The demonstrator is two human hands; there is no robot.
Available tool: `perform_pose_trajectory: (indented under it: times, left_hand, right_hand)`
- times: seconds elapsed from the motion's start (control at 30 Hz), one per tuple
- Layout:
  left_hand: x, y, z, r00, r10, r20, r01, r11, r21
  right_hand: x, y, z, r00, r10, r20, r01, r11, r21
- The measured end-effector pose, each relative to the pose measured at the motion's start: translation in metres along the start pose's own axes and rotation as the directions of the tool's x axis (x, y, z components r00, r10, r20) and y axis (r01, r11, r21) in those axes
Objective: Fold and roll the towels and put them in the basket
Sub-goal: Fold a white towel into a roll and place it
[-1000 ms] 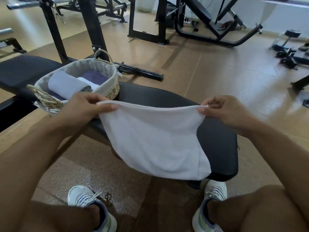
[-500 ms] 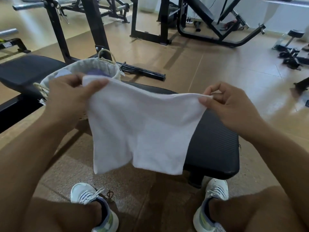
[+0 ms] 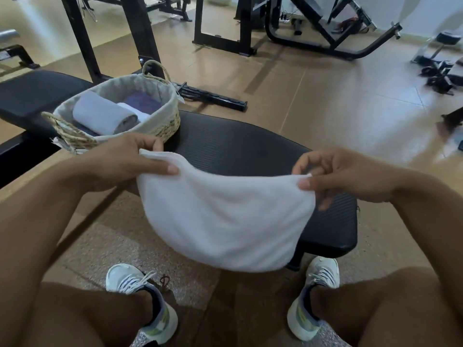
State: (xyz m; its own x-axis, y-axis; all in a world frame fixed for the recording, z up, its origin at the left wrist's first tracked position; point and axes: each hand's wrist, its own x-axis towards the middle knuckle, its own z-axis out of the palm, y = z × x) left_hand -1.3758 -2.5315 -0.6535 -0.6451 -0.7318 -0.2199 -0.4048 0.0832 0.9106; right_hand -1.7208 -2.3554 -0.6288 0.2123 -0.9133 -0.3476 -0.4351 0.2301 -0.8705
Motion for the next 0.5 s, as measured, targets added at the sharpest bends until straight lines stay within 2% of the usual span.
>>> perform_pose_trajectory:
  times: [0.07,0.17,0.2,0.33,0.5]
  left_hand:
    - [0.003,-0.005,0.003,1.000,-0.025,-0.008,0.026,0.995,0.093]
    - [0.011,-0.014,0.002,0.995,0.025,-0.095,0.009,0.939,0.343]
    - [0.012,-0.015,0.001,0.989,0.039,-0.140,0.015,0.931,0.365]
    - [0.016,-0.009,0.002,0.961,0.053,-0.272,0.008,0.976,0.218]
    - [0.024,-0.002,0.026,0.899,0.205,-0.388,-0.110,0.961,0.252]
  right_hand:
    - [0.001,0.012,-0.006,0.983,0.053,-0.178,-0.068,0.994,-0.081]
    - [0.002,0.018,-0.006,0.951,0.052,-0.306,-0.102,0.983,-0.150]
    - [0.002,0.017,-0.005,0.938,0.042,-0.343,-0.100,0.983,-0.155]
    - [0.001,0.013,-0.009,0.861,0.049,-0.507,-0.099,0.992,-0.073]
    - [0.003,0.011,-0.011,0.710,0.035,-0.704,-0.133,0.987,-0.086]
